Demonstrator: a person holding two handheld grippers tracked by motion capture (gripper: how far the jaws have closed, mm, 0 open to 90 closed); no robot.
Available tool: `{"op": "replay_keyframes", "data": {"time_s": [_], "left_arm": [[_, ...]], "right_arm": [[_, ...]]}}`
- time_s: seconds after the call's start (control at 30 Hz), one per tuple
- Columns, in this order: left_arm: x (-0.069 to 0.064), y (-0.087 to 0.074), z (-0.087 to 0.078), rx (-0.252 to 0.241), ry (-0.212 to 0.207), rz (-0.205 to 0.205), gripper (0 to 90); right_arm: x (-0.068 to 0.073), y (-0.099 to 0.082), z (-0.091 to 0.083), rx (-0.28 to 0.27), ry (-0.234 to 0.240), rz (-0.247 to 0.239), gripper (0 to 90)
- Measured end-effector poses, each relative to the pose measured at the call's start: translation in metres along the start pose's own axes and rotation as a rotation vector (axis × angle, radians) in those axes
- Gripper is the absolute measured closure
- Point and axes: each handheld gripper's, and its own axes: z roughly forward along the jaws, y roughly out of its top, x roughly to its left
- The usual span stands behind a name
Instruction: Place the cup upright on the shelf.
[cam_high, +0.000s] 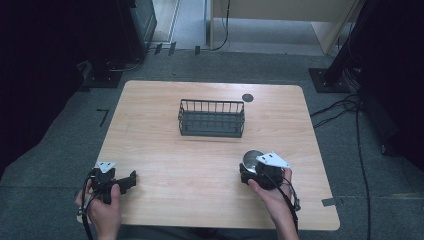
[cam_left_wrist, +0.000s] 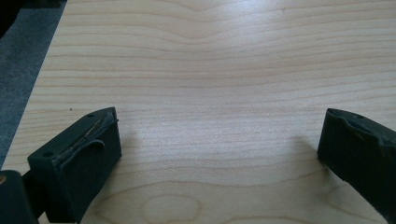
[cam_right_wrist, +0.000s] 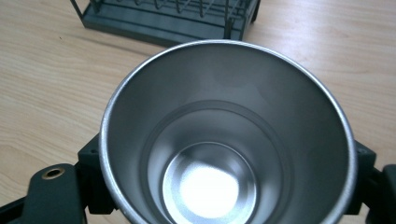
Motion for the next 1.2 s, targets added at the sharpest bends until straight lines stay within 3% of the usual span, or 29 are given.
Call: {"op": "replay_keyframes", "data": {"time_s": [0.33,1.2], "left_arm": [[0.000,0.000,0.000,0.000,0.000,0.000,0.0],[0.000,0.000,0.000,0.000,0.000,0.000,0.0]], "right_arm": [[0.011,0.026,0.005,-0.028,0.008,-0.021,18.3],[0.027,0.064,0.029,-0.036,0.030,-0.040,18.3]]}}
